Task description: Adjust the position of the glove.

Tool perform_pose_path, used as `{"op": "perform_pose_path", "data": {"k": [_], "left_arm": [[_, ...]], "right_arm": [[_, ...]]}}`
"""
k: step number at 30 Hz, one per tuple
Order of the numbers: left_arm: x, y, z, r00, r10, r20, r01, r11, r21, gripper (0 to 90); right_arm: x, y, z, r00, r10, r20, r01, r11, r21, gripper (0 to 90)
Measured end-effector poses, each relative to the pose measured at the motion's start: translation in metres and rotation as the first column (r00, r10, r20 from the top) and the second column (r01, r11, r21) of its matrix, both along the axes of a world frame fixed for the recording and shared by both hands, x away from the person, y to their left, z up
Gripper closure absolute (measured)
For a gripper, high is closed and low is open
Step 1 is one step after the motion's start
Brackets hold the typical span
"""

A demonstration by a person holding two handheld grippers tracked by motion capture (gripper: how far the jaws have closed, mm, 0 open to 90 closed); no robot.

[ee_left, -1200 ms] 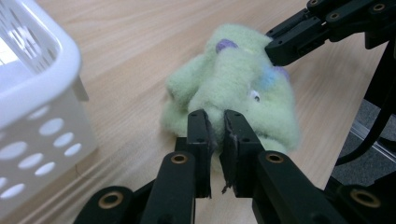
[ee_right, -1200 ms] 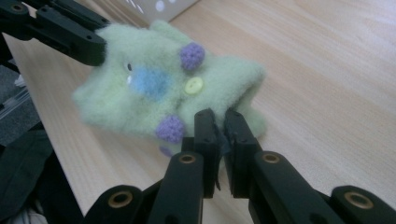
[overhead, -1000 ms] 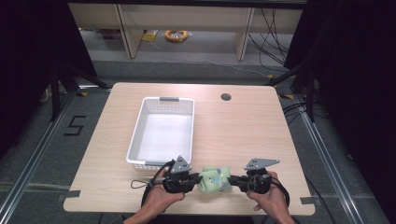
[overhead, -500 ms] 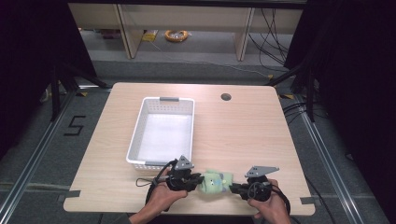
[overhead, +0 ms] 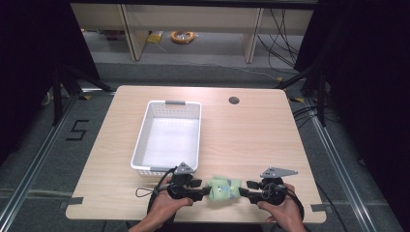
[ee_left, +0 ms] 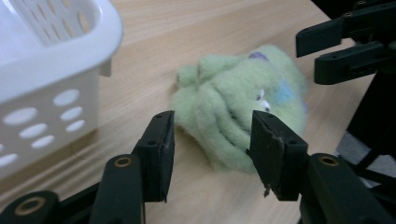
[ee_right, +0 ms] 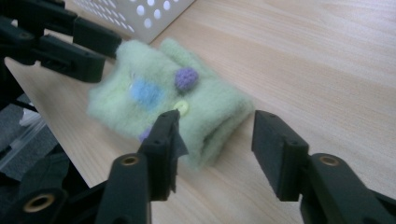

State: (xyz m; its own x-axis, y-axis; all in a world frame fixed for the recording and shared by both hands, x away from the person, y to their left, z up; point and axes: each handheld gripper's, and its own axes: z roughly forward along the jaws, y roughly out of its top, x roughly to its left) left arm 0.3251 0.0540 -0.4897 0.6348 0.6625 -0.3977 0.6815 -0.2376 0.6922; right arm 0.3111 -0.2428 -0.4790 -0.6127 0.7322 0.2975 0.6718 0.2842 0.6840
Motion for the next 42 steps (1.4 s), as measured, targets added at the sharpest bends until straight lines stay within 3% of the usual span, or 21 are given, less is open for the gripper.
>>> {"op": "perform_pose_path", "data": {"k": [1, 3, 4, 6, 7, 8, 10, 14, 15, 17, 18, 21, 23, 24, 25, 29, 35, 37, 41, 42], "left_arm": [[0.000, -0.001, -0.002, 0.9994, -0.002, -0.036, 0.001, 0.9998, -0.017, 47.4], [0.000, -0.003, -0.003, 0.9992, 0.007, -0.040, -0.008, 0.9999, -0.013, 46.6], [0.001, -0.005, -0.004, 0.9990, -0.009, -0.044, 0.009, 0.9999, -0.009, 46.9], [0.002, -0.007, -0.005, 0.9987, -0.004, -0.051, 0.004, 1.0000, -0.004, 46.3], [0.003, -0.009, -0.006, 0.9983, -0.003, -0.058, 0.002, 0.9999, -0.010, 46.3], [0.006, -0.011, -0.009, 0.9980, -0.018, -0.060, 0.018, 0.9998, -0.003, 46.7], [0.008, -0.014, -0.013, 0.9958, -0.031, -0.086, 0.030, 0.9995, -0.006, 47.9], [0.008, -0.016, -0.015, 0.9960, -0.031, -0.084, 0.033, 0.9993, 0.017, 48.4], [0.009, -0.017, -0.017, 0.9964, -0.026, -0.081, 0.026, 0.9997, 0.003, 49.4], [0.009, -0.017, -0.017, 0.9962, -0.036, -0.080, 0.036, 0.9993, 0.004, 50.9], [0.009, -0.018, -0.017, 0.9957, -0.044, -0.082, 0.044, 0.9990, 0.003, 52.3], [0.008, -0.019, -0.019, 0.9956, -0.058, -0.073, 0.059, 0.9982, 0.006, 53.6], [0.010, -0.018, -0.021, 0.9919, -0.055, -0.115, 0.052, 0.9982, -0.030, 54.9], [0.010, -0.017, -0.022, 0.9918, -0.057, -0.114, 0.054, 0.9980, -0.032, 55.8], [0.010, -0.017, -0.022, 0.9926, -0.052, -0.109, 0.048, 0.9980, -0.041, 57.5], [0.008, -0.018, -0.021, 0.9943, -0.061, -0.087, 0.059, 0.9979, -0.026, 63.3], [0.008, -0.019, -0.019, 0.9942, -0.077, -0.075, 0.075, 0.9968, -0.029, 73.0], [0.008, -0.019, -0.018, 0.9941, -0.080, -0.073, 0.078, 0.9966, -0.027, 74.9], [0.008, -0.018, -0.016, 0.9930, -0.094, -0.071, 0.092, 0.9953, -0.029, 76.5], [0.007, -0.017, -0.015, 0.9924, -0.106, -0.064, 0.104, 0.9941, -0.032, 76.7]], "right_arm": [[0.004, 0.000, -0.002, 0.9999, -0.011, -0.012, 0.011, 0.9999, 0.011, 49.3], [0.006, 0.002, -0.003, 0.9998, -0.007, -0.019, 0.008, 0.9998, 0.017, 49.3], [0.010, 0.006, -0.006, 0.9995, -0.006, -0.030, 0.005, 0.9999, -0.013, 49.4], [0.012, 0.008, -0.007, 0.9996, 0.005, -0.029, -0.006, 0.9998, -0.019, 49.4], [0.016, 0.013, -0.009, 0.9989, 0.010, -0.047, -0.012, 0.9983, -0.056, 49.3], [0.017, 0.015, -0.010, 0.9983, 0.021, -0.054, -0.024, 0.9981, -0.057, 49.4], [0.019, 0.017, -0.012, 0.9978, 0.014, -0.065, -0.019, 0.9963, -0.084, 49.4], [0.024, 0.015, -0.017, 0.9960, 0.016, -0.088, -0.023, 0.9970, -0.074, 49.3], [0.026, 0.015, -0.020, 0.9938, 0.028, -0.108, -0.033, 0.9984, -0.047, 49.3], [0.027, 0.015, -0.020, 0.9934, 0.026, -0.111, -0.032, 0.9980, -0.055, 49.4], [0.028, 0.015, -0.023, 0.9903, 0.046, -0.131, -0.051, 0.9981, -0.034, 49.6], [0.028, 0.015, -0.023, 0.9908, 0.044, -0.128, -0.048, 0.9985, -0.028, 51.3], [0.028, 0.015, -0.024, 0.9898, 0.055, -0.132, -0.057, 0.9983, -0.014, 54.3], [0.027, 0.016, -0.025, 0.9890, 0.064, -0.133, -0.066, 0.9978, -0.008, 55.6], [0.027, 0.017, -0.025, 0.9912, 0.056, -0.120, -0.058, 0.9982, -0.013, 56.9], [0.025, 0.018, -0.026, 0.9890, 0.061, -0.134, -0.064, 0.9978, -0.015, 59.2], [0.025, 0.017, -0.027, 0.9872, 0.089, -0.133, -0.086, 0.9960, 0.026, 68.1], [0.024, 0.017, -0.027, 0.9900, 0.097, -0.103, -0.094, 0.9951, 0.030, 71.7], [0.024, 0.014, -0.026, 0.9900, 0.101, -0.099, -0.097, 0.9946, 0.036, 73.0], [0.023, 0.013, -0.025, 0.9902, 0.106, -0.090, -0.102, 0.9932, 0.056, 73.3]]}}
